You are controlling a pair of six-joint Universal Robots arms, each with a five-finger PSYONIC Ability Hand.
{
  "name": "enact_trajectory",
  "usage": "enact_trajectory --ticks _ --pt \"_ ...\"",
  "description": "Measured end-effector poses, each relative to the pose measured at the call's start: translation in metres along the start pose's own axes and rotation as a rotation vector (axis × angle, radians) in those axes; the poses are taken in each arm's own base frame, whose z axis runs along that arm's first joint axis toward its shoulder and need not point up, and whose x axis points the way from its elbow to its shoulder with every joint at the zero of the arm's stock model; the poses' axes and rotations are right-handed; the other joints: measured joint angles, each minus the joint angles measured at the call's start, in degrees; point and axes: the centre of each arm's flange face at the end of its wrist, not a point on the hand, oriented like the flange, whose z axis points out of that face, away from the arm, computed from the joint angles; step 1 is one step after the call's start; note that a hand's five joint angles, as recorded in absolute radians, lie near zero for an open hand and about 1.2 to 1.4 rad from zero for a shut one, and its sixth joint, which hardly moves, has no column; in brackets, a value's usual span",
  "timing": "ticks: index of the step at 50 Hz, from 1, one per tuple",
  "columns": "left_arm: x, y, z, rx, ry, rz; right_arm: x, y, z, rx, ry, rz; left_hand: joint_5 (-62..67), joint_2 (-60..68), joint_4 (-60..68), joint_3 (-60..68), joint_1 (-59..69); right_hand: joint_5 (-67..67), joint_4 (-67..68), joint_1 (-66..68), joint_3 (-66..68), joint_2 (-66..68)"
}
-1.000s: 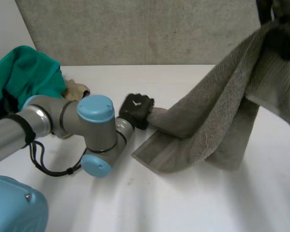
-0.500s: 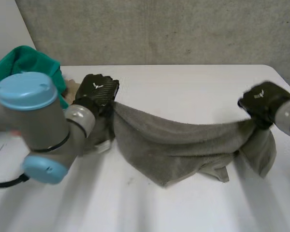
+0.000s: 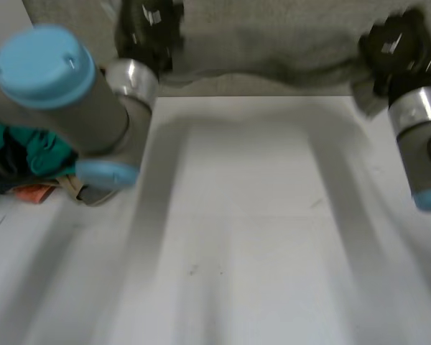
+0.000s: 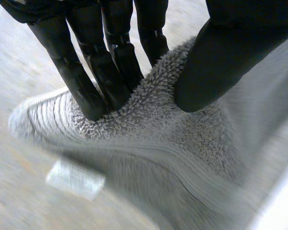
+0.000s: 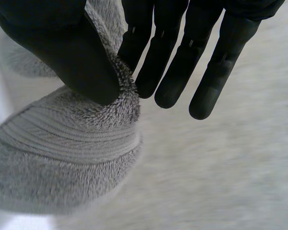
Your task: Fold the laundry.
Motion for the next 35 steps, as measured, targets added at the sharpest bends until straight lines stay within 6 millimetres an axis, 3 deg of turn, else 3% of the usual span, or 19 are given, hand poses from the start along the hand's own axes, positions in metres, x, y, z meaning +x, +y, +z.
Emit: enact_trajectory --ticks 3,7,9,14,18,28,35 --pt "0.027 0.033 -0.036 -0.133 0.105 -0.005 -0.026 0.020 -0.028 -0.113 -0.165 0.004 0.0 0.0 0.0 0.0 0.0 0.0 0.0 0.0 0.0 0.0" --pt "0.053 0.060 -0.077 -0.252 0.211 -0.016 -0.045 0.043 -0.064 -0.277 -0.351 -0.001 0.0 0.0 0.0 0.0 0.0 -0.8 -1.3 -0.7 -1.3 -1.6" --pt "0.068 0.073 -0.104 -0.319 0.277 -0.020 -0.053 0.056 -0.087 -0.386 -0.471 -0.020 0.0 0.0 0.0 0.0 0.0 -9.1 -11.8 -8.6 -12.2 -12.0" --pt "0.086 0.086 -0.141 -0.400 0.364 -0.018 -0.053 0.070 -0.114 -0.524 -0.616 -0.060 0.0 0.0 0.0 0.0 0.0 -38.3 -40.2 -36.0 -39.9 -39.7" --pt "0.086 0.084 -0.152 -0.414 0.383 -0.015 -0.044 0.070 -0.111 -0.544 -0.607 -0.056 0.0 0.0 0.0 0.0 0.0 -44.7 -46.8 -40.7 -45.4 -44.5" --pt "0.068 0.062 -0.159 -0.380 0.362 -0.019 -0.005 0.033 -0.063 -0.411 -0.460 0.194 0.0 0.0 0.0 0.0 0.0 -45.4 -47.1 -40.7 -45.5 -44.5" --pt "0.060 0.051 -0.161 -0.360 0.349 -0.021 -0.025 0.027 -0.035 -0.341 -0.575 0.322 0.0 0.0 0.0 0.0 0.0 -45.4 -47.1 -40.7 -45.5 -44.5"
